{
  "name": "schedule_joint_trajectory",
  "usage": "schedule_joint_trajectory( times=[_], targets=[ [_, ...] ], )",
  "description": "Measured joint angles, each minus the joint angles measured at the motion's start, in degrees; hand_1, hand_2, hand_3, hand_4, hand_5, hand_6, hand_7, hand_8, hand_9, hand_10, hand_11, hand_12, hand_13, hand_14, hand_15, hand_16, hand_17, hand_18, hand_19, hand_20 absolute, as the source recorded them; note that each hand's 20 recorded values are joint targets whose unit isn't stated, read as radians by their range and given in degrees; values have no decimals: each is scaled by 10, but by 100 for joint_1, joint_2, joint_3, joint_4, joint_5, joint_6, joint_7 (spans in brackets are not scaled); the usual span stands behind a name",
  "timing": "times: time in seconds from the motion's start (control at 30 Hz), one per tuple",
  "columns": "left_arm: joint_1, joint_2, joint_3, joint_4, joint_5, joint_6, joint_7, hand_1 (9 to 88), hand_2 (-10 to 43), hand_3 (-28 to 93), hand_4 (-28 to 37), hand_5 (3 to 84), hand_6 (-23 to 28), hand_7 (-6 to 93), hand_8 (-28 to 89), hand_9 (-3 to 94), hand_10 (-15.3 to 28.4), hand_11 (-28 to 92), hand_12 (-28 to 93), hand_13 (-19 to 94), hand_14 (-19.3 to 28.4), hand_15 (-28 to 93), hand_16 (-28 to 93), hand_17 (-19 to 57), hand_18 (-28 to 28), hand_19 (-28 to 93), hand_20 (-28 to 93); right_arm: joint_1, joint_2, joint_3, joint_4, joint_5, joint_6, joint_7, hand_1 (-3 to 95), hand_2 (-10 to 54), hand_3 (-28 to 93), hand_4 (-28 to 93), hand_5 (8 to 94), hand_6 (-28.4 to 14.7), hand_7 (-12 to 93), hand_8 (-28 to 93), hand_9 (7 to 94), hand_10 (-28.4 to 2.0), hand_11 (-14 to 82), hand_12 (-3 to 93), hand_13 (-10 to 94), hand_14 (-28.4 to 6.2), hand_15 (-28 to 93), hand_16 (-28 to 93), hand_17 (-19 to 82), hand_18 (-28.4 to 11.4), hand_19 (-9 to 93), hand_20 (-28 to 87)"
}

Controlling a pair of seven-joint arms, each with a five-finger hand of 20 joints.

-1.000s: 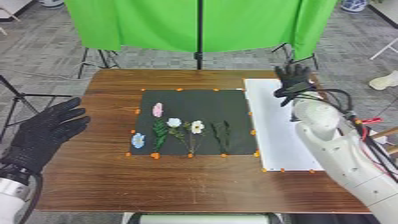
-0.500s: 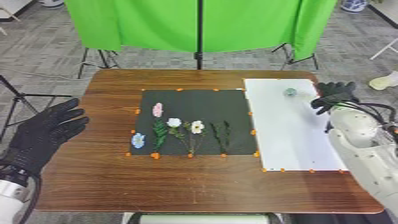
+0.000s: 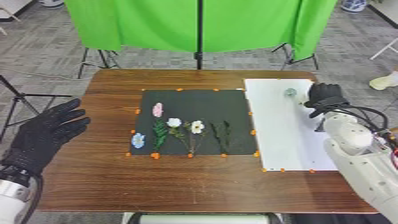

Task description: Arrange flowers

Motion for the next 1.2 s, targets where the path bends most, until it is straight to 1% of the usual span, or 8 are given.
schedule_joint_trajectory(
  times=[0.1, 0.37, 0.47, 0.6, 0.77, 0.93, 1.03, 1.2],
  targets=[
    [-1, -5, 0, 0, 0, 0, 0, 260, 11, 722, -254, 362, 37, 199, -113, 313, 127, 268, 144, 238, 156, 413, -29, -82, 220, 480, 79, -92, 8, -24, -213, -174, 11, 92, 450, -95, 847, -283, 770, 31, 446, -135, 915, -25, 268, 385, 821, -10, 546, 272, 287, -155, 765, 348],
    [-10, -20, 1, -1, 0, -5, -6, 260, 11, 722, -254, 362, 37, 200, -113, 312, 127, 269, 144, 238, 156, 413, -29, -81, 219, 479, 78, -140, 42, -377, -1042, -626, 544, 1079, 442, -95, 869, -283, 773, 18, 451, -136, 913, -30, 278, 400, 813, -17, 571, 278, 284, -161, 772, 359],
    [-29, -15, 11, 3, 0, -7, -10, 260, 11, 722, -253, 362, 36, 200, -113, 312, 127, 270, 145, 238, 156, 413, -29, -82, 219, 479, 78, -135, 34, -384, -1428, -620, 635, 996, 443, -95, 865, -283, 773, 18, 450, -134, 912, -31, 280, 399, 811, -17, 575, 275, 283, -162, 773, 362],
    [-54, 0, 43, 8, 0, -9, -18, 261, 11, 721, -254, 362, 37, 200, -113, 312, 127, 269, 144, 238, 155, 413, -28, -82, 219, 479, 78, -64, -30, -463, -1752, -557, 731, 368, 445, -95, 862, -283, 772, 18, 450, -135, 910, -29, 283, 397, 808, -17, 579, 272, 283, -161, 772, 363],
    [-61, 43, 80, 14, -5, -9, -18, 261, 12, 721, -254, 362, 37, 200, -113, 312, 127, 269, 145, 238, 155, 414, -28, -82, 219, 479, 78, 242, -208, -1018, -1728, -542, 721, -280, 443, -95, 864, -283, 771, 20, 452, -134, 911, -28, 284, 396, 809, -16, 581, 269, 284, -161, 772, 365],
    [-83, 69, 97, 26, -5, -12, -26, 261, 11, 722, -254, 362, 36, 200, -114, 312, 127, 269, 145, 238, 156, 414, -28, -82, 220, 479, 78, 719, -439, -1895, -1275, -856, 725, -656, 441, -95, 864, -283, 769, 23, 456, -137, 911, -27, 287, 395, 810, -15, 585, 264, 285, -161, 772, 366],
    [-94, 70, 104, 27, -5, -16, -32, 260, 11, 723, -253, 362, 36, 202, -114, 312, 127, 269, 144, 239, 156, 414, -29, -82, 219, 480, 79, 845, -589, -2139, -1034, -969, 715, -697, 441, -95, 864, -283, 767, 25, 459, -137, 910, -26, 288, 397, 810, -15, 586, 262, 285, -161, 773, 367],
    [-91, 69, 105, 26, -4, -15, -35, 261, 11, 722, -254, 362, 37, 201, -114, 312, 127, 269, 145, 238, 156, 414, -29, -82, 219, 480, 79, 844, -697, -2186, -983, -955, 711, -691, 442, -95, 858, -283, 764, 25, 463, -141, 907, -25, 289, 395, 810, -15, 589, 255, 285, -161, 773, 369]
  ],
)
